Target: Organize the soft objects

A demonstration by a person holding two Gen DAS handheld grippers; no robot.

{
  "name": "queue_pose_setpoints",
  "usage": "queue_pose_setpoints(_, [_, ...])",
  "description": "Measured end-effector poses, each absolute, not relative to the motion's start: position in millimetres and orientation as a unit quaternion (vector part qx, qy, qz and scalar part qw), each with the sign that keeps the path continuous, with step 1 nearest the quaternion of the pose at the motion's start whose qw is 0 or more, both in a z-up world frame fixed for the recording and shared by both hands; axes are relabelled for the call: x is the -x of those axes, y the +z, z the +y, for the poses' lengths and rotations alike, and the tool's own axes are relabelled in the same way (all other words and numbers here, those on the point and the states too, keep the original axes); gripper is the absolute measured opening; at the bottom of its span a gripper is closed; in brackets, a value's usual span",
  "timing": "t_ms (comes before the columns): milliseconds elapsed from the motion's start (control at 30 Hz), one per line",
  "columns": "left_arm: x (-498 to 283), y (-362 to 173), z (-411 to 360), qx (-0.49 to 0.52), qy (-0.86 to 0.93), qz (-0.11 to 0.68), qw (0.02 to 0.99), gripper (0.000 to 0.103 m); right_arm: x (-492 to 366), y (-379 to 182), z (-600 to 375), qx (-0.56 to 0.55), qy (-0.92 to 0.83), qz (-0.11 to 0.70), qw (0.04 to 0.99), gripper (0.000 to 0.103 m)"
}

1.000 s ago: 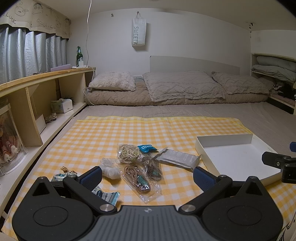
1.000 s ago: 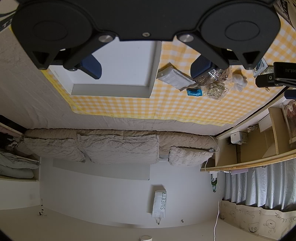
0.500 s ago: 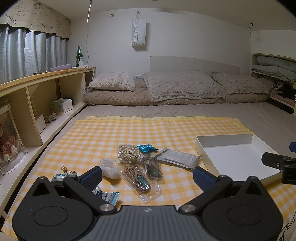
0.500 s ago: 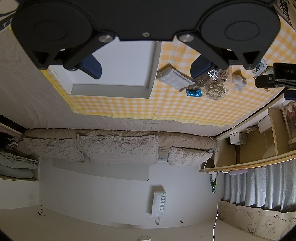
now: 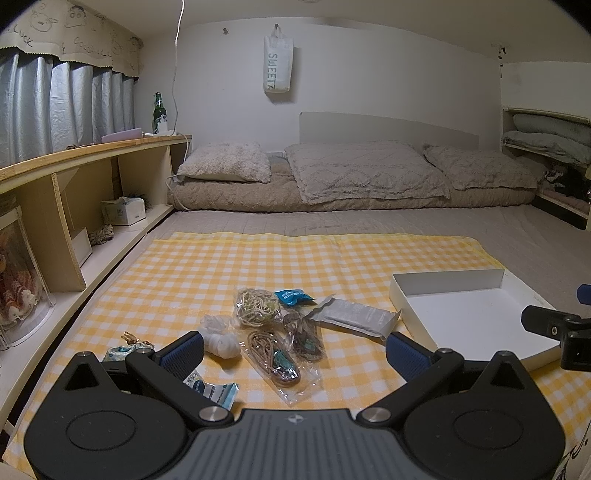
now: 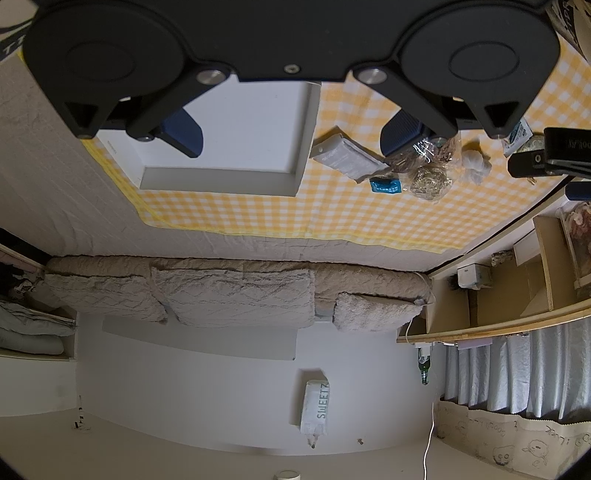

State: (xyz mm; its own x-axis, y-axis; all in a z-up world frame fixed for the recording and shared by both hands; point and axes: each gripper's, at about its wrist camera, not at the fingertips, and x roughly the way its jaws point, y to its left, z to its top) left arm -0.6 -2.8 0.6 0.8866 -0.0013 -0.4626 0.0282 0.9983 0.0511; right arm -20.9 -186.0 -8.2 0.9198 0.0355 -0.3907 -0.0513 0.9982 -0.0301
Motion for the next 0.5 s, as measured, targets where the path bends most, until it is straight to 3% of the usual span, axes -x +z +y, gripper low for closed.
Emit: queue_pose_setpoints(500, [-26, 40, 19, 0.013, 0.006, 0.23, 0.973, 0.103, 0, 29, -186, 0.008, 0.062, 0.194, 0.979, 0.103])
